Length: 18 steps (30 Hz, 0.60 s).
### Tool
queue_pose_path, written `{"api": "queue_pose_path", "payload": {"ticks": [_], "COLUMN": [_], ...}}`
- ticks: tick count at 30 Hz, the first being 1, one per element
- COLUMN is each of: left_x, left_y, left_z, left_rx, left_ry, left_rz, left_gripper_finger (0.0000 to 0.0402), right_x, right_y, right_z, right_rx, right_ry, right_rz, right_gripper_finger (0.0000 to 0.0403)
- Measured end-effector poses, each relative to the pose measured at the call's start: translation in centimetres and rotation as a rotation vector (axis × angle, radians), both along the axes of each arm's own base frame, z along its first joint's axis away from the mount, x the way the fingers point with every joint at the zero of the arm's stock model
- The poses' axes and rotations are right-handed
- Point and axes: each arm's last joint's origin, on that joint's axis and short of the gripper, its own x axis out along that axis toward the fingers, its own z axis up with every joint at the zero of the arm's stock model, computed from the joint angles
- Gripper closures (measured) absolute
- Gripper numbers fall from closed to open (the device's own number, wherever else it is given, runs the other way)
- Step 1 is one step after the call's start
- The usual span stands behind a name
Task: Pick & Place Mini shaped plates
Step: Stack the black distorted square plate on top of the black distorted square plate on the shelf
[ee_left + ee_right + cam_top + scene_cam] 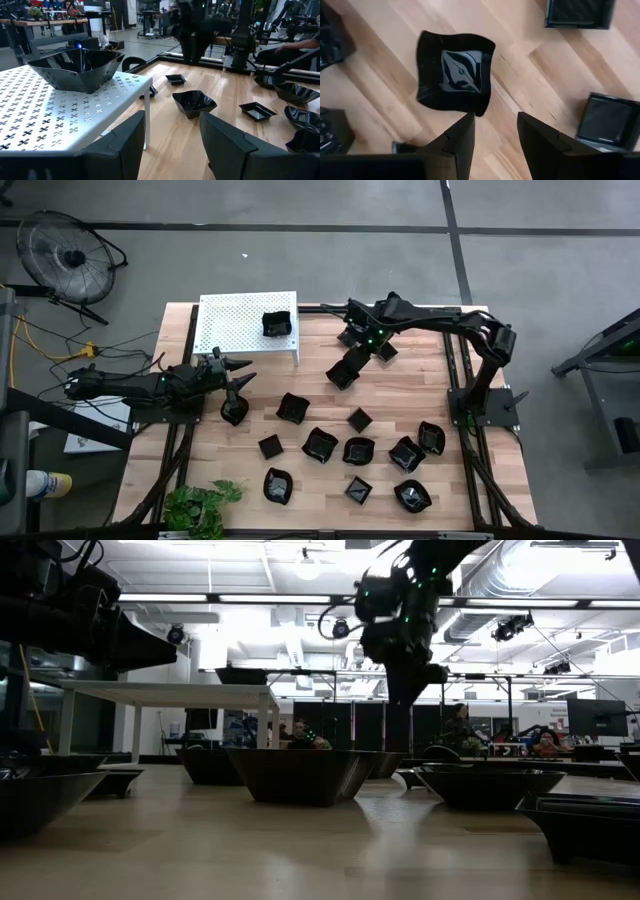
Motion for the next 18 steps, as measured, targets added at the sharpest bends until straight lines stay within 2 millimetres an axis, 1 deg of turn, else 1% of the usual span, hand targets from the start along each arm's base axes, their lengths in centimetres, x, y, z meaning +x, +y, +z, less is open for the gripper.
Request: {"api": "queue_pose_path", "payload": {"ticks": [4,8,14,18], "left_x": [0.0,0.0,0.0,0.0], "left_y": [0.0,0.0,0.0,0.0], "left_z": [0.0,0.0,0.0,0.0], "left_rx": [0.0,0.0,0.0,0.0], "left_ry": [-0.001,0.0,0.0,0.0], "left_rz": [-0.001,-0.002,-0.002,-0.002], "left_gripper_finger": [0.0215,0.0215,0.0215,0.0215], "right_x": [0.8,1.5,2.2,2.6], "right_y": [-0.2,-0.5,-0.5,-0.4], "right_z": [-1.8,-3.3,-4.9,-5.8], "right_rx": [0.018,0.009,0.023,0.028], "right_ry": [0.035,0.058,0.068,0.079], "right_rz": [0.002,0.0,0.012,0.017], "right_gripper_finger": [0.0255,0.0238,0.0203,0.0195]}}
